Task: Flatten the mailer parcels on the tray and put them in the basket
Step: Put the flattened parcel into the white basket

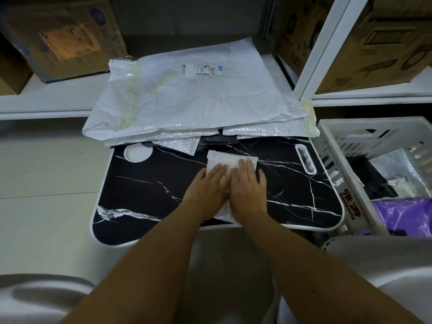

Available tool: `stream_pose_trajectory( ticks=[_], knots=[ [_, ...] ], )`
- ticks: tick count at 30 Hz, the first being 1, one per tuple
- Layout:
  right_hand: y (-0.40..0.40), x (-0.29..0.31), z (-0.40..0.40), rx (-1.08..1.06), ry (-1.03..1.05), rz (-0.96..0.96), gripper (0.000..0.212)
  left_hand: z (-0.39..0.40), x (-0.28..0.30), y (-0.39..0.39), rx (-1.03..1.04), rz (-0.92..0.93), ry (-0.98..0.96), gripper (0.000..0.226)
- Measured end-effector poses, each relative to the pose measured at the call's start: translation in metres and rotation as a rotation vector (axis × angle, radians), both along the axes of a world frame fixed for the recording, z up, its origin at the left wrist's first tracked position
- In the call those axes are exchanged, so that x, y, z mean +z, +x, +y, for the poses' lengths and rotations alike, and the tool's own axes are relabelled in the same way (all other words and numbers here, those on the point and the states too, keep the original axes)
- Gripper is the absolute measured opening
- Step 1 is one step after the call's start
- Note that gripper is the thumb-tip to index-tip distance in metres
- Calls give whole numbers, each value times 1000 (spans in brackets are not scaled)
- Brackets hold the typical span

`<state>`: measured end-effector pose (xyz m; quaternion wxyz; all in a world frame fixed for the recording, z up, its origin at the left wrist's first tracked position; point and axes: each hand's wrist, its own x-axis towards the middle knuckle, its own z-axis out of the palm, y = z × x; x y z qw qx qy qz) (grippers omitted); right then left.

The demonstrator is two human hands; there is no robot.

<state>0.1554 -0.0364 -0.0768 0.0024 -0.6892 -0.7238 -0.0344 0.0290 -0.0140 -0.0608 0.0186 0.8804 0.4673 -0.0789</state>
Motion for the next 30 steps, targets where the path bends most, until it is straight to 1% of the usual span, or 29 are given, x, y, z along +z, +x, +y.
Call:
stream_pose_trajectory(
  ticks=[3, 7, 10, 12, 14, 15, 17, 19, 21, 23, 26, 28, 30],
  knots=[
    [11, -7, 10, 25, -190, 66, 68, 2, -6, 0, 44, -136, -97, 56],
    [7, -15, 14, -1, -198, 111, 68, 5, -10, 3, -7, -137, -92, 53],
    [6, -9, 13, -27, -184, 141, 67, 6, -11, 5, 55, -277, -116, 50],
    [6, -3, 12, -55, -204, 173, 65, 9, -9, 7, 22, -229, -57, 54],
    [6, 2, 11, -67, -236, 194, 65, 11, -9, 9, -37, -88, 12, 62],
    [6, 4, 12, -67, -254, 198, 66, 10, -8, 10, -29, -32, 28, 65],
    [9, 7, 14, -65, -300, 201, 66, 6, -5, 10, 69, -10, 25, 67],
    [15, 11, 16, -83, -358, 210, 62, 1, -1, 11, 193, -6, -33, 64],
    [19, 16, 12, -176, -394, 232, 62, -5, 1, 11, 309, 21, -123, 59],
    [20, 17, 1, -287, -408, 217, 66, -11, 2, 9, 421, 52, -198, 62],
    [17, 17, -16, -380, -390, 146, 62, -18, 3, 4, 519, 78, -235, 66],
    [15, 20, -22, -452, -367, 128, 62, -22, 8, 2, 564, 83, -259, 63],
    [13, 26, -26, -510, -310, 148, 60, -24, 15, 1, 622, 78, -253, 59]
  ],
)
